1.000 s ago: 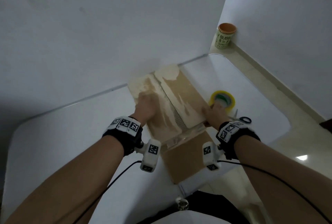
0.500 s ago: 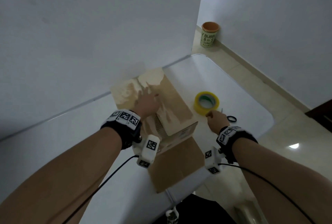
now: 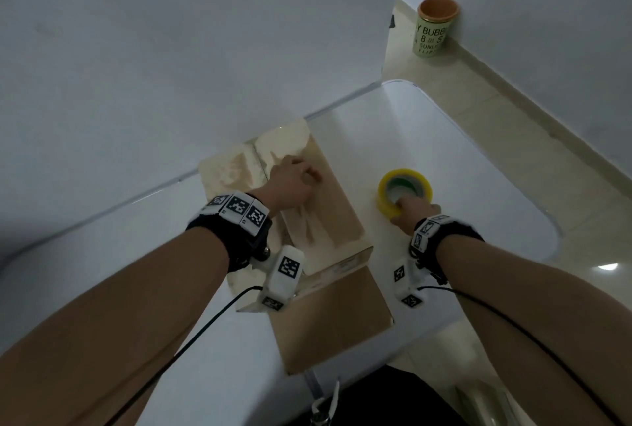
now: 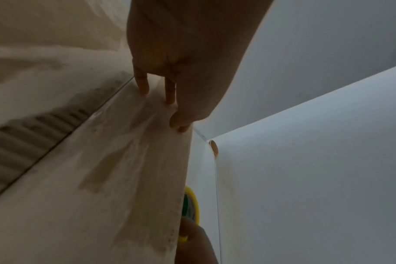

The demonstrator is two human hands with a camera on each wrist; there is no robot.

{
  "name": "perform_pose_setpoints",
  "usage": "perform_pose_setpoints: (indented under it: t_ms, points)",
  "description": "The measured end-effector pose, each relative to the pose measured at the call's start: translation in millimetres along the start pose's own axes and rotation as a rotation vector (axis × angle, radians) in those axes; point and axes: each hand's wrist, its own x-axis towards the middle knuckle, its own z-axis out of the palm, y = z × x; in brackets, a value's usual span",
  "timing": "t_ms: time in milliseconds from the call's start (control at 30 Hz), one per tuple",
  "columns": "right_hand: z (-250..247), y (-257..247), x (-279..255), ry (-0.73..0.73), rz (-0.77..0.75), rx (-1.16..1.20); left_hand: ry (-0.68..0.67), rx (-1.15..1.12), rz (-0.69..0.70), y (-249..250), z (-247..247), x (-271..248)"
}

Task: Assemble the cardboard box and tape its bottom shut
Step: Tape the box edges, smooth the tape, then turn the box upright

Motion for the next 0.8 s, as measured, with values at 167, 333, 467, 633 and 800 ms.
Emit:
perform_pose_setpoints:
  t_ms: [167, 333, 467, 633, 800]
  points:
    - [2, 7, 18, -0.01, -0.03, -0.042, 0.037, -0.211, -0.081, -6, 4, 12]
    - [-13, 5, 16, 0.051, -0.145, -0.141, 0.074, -0.329, -0.107, -6, 4, 14]
    - [-40, -6, 6, 0.275, -0.161, -0.003, 0.042, -0.401, -0.126, -7, 1, 17]
    - [-78, -34, -17, 0.388, -0.253, 0.341, 0.046, -0.552, -0.113, -3, -14, 11]
    - [-118, -72, -65, 0.567, -0.395, 0.507, 0.117, -0.875, -0.035, 5, -47, -1]
